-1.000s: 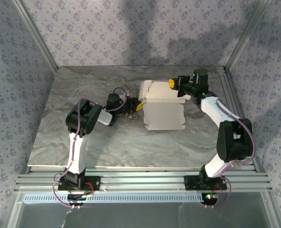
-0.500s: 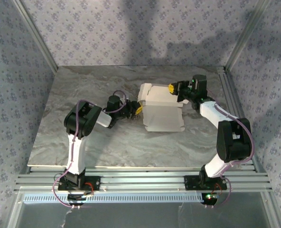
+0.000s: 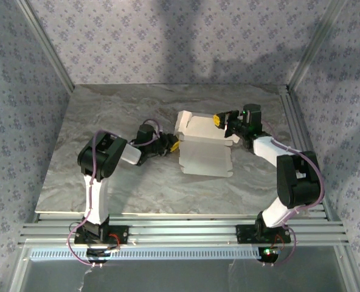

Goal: Fold the paper box

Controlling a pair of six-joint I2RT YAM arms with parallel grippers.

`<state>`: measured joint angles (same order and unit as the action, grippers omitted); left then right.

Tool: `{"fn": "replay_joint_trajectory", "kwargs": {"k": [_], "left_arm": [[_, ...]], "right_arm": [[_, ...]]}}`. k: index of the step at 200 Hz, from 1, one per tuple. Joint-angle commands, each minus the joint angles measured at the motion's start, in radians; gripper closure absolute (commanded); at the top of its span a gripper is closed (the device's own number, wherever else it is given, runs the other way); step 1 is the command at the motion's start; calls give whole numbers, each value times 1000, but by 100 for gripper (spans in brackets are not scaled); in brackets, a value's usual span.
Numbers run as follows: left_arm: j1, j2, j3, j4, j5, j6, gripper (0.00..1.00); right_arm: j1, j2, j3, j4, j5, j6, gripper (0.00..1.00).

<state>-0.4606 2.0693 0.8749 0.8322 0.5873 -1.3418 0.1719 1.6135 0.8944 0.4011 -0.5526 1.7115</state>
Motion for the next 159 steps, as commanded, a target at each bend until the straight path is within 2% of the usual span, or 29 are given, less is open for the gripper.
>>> {"fn": "replay_joint_trajectory", "kwargs": {"k": [1, 40, 79, 119, 143, 159], "left_arm": [[-3, -54, -22, 141, -42, -43, 72], [-23, -35, -39, 240, -27, -120, 70], [-55, -31, -19, 229, -57, -121, 69], [-65, -154, -89, 102, -121, -47, 62], [-73, -150, -77, 69, -99, -15, 60], [-78, -158, -89, 71, -127, -18, 60]], "right_arm": [[-2, -13, -18, -55, -9, -28, 100], [2, -2, 3, -52, -4, -12, 100], [4, -5, -4, -54, 4, -6, 100], [-2, -17, -20, -56, 25, -6, 100], [6, -10, -12, -54, 23, -1, 100], [6, -14, -13, -59, 33, -1, 100]]}}
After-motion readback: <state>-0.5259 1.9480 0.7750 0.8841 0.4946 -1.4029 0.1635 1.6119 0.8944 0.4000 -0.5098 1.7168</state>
